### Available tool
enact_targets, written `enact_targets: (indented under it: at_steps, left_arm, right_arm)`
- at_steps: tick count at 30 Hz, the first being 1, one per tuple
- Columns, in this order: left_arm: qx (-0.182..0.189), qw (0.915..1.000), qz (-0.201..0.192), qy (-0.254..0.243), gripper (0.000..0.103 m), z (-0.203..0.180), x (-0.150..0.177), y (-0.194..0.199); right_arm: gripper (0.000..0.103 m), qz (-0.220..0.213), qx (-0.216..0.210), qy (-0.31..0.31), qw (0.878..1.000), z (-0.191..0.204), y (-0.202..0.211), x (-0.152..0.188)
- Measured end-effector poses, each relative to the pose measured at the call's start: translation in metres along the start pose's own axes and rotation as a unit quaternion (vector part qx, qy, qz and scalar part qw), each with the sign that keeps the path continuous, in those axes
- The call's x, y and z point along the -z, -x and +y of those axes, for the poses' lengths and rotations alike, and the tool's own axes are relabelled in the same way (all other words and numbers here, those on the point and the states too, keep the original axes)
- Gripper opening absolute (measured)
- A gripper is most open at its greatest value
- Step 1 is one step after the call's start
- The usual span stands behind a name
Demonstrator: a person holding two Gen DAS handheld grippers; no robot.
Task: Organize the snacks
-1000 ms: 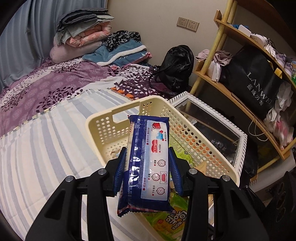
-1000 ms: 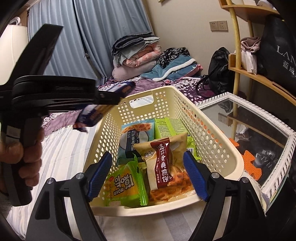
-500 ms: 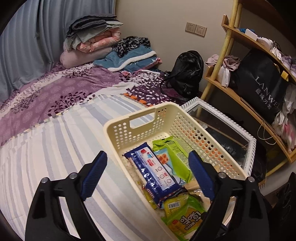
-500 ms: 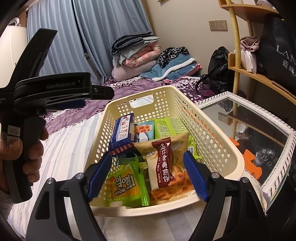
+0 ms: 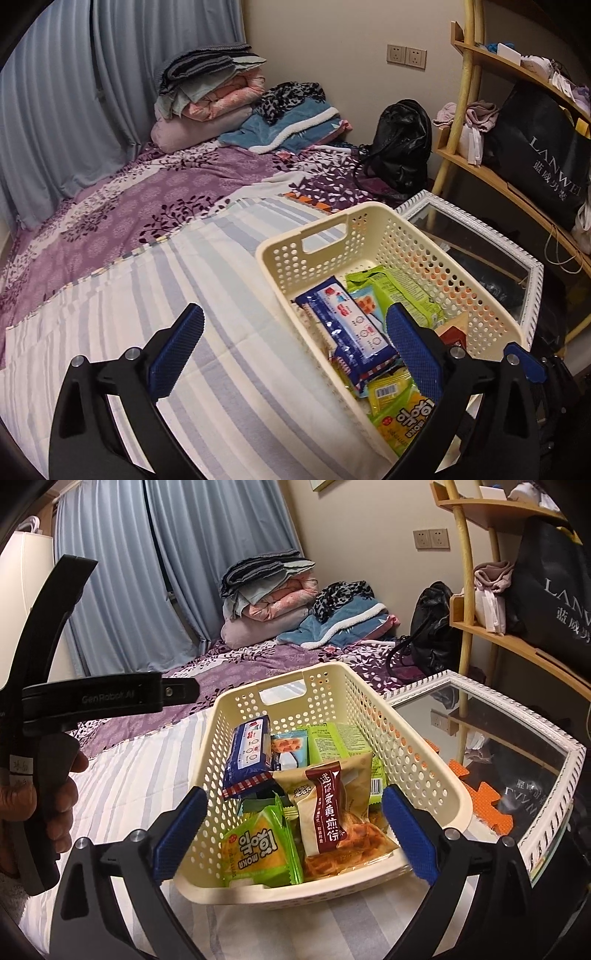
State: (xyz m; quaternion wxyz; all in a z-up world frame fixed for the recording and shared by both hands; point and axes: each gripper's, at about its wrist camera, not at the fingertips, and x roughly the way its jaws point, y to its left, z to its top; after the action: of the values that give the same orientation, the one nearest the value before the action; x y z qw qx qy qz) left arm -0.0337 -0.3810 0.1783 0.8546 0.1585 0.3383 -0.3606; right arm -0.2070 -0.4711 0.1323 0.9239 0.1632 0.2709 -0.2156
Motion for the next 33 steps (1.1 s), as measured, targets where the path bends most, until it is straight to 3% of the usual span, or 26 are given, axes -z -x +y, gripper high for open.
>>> enact_targets:
  at_steps: [20,26,33]
  left_arm:
    - [-0.077,0.9960,-0.038,-0.023,0.100,0.001,0.024,0.055]
    - [-0.145,0.9856,-0.050,-0.071,0.100,-0.016,0.038,0.065]
    - [-0.126,0.9873,-0.046,-0.085,0.100,-0.019,0.053,0.077]
  right_arm:
    - [0.098,0.015,0.023,0.040,0.999,0.019,0.035,0.015]
    - [0.098,0.014,0.039,0.054,0.998,0.023,0.046,0.022]
    - [0.098,0.016,0.050,0.069,0.996,0.031,0.055,0.033]
